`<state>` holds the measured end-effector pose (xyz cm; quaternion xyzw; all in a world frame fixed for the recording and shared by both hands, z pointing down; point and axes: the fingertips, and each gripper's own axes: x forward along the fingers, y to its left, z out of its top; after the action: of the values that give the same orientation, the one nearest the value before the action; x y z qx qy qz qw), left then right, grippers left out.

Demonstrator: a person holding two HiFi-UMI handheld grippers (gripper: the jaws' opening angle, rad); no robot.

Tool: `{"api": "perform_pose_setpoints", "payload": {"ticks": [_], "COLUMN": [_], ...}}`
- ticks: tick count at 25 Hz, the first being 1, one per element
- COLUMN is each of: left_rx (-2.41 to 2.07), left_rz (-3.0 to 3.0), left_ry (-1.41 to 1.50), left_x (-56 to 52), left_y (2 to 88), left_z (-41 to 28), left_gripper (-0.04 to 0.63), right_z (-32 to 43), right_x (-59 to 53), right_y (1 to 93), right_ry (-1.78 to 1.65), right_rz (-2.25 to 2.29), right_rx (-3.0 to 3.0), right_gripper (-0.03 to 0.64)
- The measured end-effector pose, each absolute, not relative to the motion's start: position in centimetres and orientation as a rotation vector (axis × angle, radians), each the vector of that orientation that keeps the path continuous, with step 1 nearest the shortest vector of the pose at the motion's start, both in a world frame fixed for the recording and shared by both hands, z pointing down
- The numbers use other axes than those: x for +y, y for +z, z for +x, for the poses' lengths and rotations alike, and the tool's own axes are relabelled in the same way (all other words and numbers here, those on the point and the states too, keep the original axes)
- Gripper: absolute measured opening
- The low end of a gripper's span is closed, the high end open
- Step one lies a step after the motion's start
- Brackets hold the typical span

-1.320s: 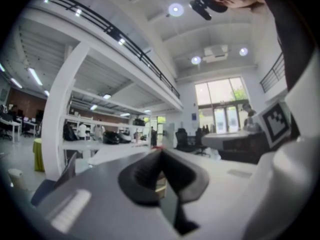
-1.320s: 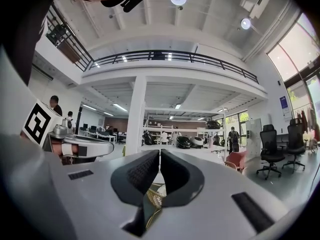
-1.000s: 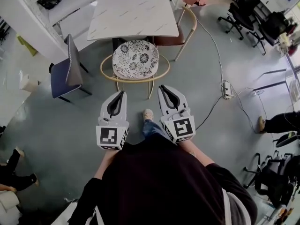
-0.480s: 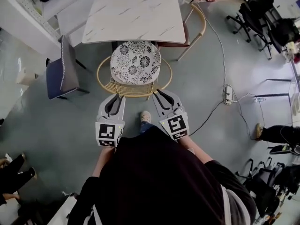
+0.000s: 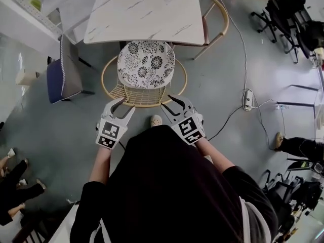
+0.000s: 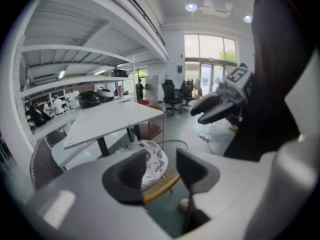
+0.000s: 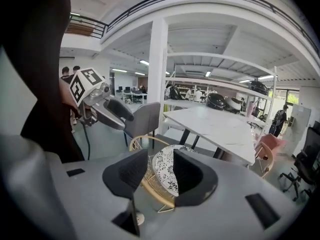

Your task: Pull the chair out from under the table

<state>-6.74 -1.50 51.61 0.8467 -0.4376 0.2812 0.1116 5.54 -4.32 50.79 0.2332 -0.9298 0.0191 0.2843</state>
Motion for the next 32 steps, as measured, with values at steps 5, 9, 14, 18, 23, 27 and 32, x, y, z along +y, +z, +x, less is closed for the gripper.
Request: {"api": "perform_pose_setpoints", "payload": {"ticks": [5, 9, 14, 18, 23, 27, 32], "left_rx": [-1.065, -0.833, -0.548, -0.422, -0.329, -0.228, -0.063], "left_rz": [2.535, 2.567, 2.561, 2.527, 2.497, 2.484, 2.474], "left_ry": [1.165, 1.502, 1.808, 1.863, 1.909, 1.99, 2.157], "left_x": [-1.3, -0.9, -0.6, -0.7, -0.9, -1.2, -1.4], "left_y": [55.1, 58.3, 62.5, 65.5, 68.9, 70.4, 72.9], "left_z": [-7.3, -7.7, -8.1, -8.7, -9.8, -10.5, -11.6], "left_gripper": [0.245, 0.265, 0.267, 0.267, 0.268, 0.267, 0.267], "right_z": [5.5, 5.7, 5.8, 5.7, 5.5, 5.1, 4.7], "right_x": [-4.6, -4.6, -4.4, -4.1, -3.4, -3.5, -3.5], "right_y": [53.7, 56.9, 60.6, 62.7, 65.9, 67.8, 70.6], "right_ry": [0.038, -0.013, -0.058, -0.142, -0.241, -0.327, -0.493], "right_rz": [0.513, 0.412, 0.321, 0.25, 0.145, 0.078, -0.047], "right_rx": [-2.393, -2.284, -2.155, -2.076, -1.97, -1.892, -1.747], "right_gripper": [0.153, 0.158, 0.16, 0.16, 0.16, 0.16, 0.163]}}
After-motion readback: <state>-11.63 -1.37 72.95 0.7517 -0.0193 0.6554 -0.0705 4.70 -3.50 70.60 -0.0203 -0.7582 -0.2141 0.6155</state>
